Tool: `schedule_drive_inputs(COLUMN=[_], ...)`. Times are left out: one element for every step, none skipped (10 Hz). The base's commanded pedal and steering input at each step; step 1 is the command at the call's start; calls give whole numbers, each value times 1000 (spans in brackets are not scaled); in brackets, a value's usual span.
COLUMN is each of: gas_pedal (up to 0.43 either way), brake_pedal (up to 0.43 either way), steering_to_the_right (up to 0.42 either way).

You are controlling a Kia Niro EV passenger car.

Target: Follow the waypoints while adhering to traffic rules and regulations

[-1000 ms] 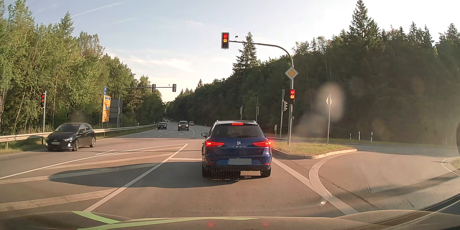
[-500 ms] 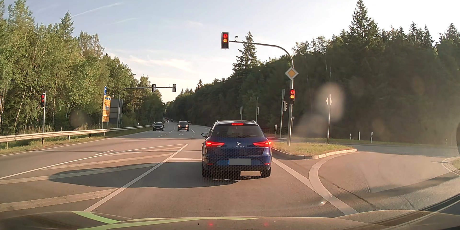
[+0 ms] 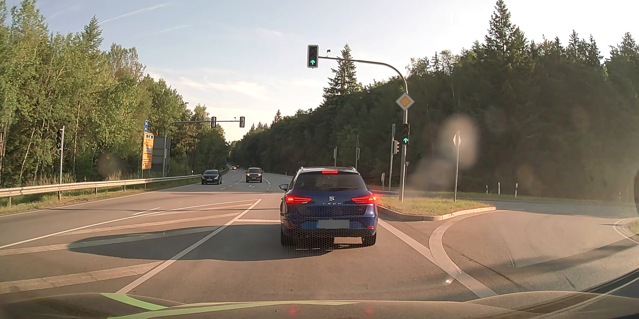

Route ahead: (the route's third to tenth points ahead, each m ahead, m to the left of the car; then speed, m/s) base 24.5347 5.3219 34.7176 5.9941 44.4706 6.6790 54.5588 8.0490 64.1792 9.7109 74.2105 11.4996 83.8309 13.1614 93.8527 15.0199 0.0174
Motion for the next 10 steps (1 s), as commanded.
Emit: schedule_drive_inputs(gas_pedal=[0, 0, 0, 0, 0, 0, 0, 0, 0, 0], brake_pedal=[268, 268, 268, 268, 268, 280, 268, 268, 268, 256], steering_to_the_right=[-14, -14, -14, -14, -14, -14, -14, -14, -14, -14])
